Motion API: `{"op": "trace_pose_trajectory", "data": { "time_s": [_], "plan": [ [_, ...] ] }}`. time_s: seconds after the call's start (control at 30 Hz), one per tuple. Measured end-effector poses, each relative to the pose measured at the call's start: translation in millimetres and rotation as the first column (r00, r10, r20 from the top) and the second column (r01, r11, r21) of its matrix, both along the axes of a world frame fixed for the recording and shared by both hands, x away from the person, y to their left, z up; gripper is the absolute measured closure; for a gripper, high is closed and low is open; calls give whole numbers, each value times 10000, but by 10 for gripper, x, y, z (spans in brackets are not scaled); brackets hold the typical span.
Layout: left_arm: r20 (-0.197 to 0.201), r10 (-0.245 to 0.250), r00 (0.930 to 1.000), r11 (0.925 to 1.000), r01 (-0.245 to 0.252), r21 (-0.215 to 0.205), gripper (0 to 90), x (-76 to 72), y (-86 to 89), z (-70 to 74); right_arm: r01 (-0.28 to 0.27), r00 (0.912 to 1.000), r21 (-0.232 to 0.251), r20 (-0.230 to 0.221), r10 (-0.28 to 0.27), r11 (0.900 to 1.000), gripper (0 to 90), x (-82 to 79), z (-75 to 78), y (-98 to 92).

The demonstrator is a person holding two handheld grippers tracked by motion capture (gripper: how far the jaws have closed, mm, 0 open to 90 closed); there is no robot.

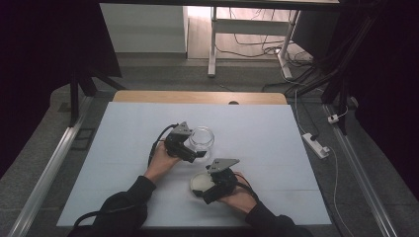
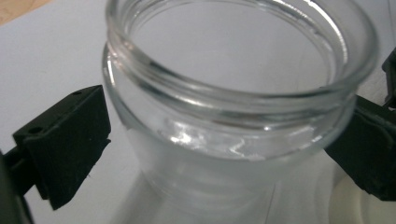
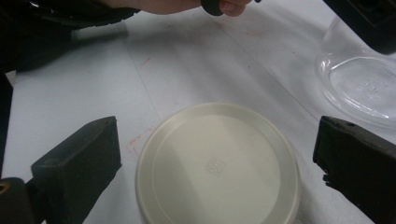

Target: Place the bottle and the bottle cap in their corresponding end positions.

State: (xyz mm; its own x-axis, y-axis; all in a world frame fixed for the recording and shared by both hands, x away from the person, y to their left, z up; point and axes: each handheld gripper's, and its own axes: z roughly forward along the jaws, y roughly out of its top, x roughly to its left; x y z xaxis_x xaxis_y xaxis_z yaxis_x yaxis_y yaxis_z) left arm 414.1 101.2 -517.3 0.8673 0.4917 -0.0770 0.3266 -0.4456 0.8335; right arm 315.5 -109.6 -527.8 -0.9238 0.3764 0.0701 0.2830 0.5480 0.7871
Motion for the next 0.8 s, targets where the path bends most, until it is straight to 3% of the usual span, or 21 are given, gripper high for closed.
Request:
{"op": "trace_pose_trajectory", "data": {
  "time_s": [0.43,0.8],
  "plan": [
    [-498,139,9987,9993,-156,-337,0,-101,175,56,79,9999,229,70,-80,9997,0,-38,71,-47],
    [-452,288,9986,9987,-269,424,0,-282,151,128,363,9993,502,69,-367,9981,0,-38,139,-142]
  ]
}}
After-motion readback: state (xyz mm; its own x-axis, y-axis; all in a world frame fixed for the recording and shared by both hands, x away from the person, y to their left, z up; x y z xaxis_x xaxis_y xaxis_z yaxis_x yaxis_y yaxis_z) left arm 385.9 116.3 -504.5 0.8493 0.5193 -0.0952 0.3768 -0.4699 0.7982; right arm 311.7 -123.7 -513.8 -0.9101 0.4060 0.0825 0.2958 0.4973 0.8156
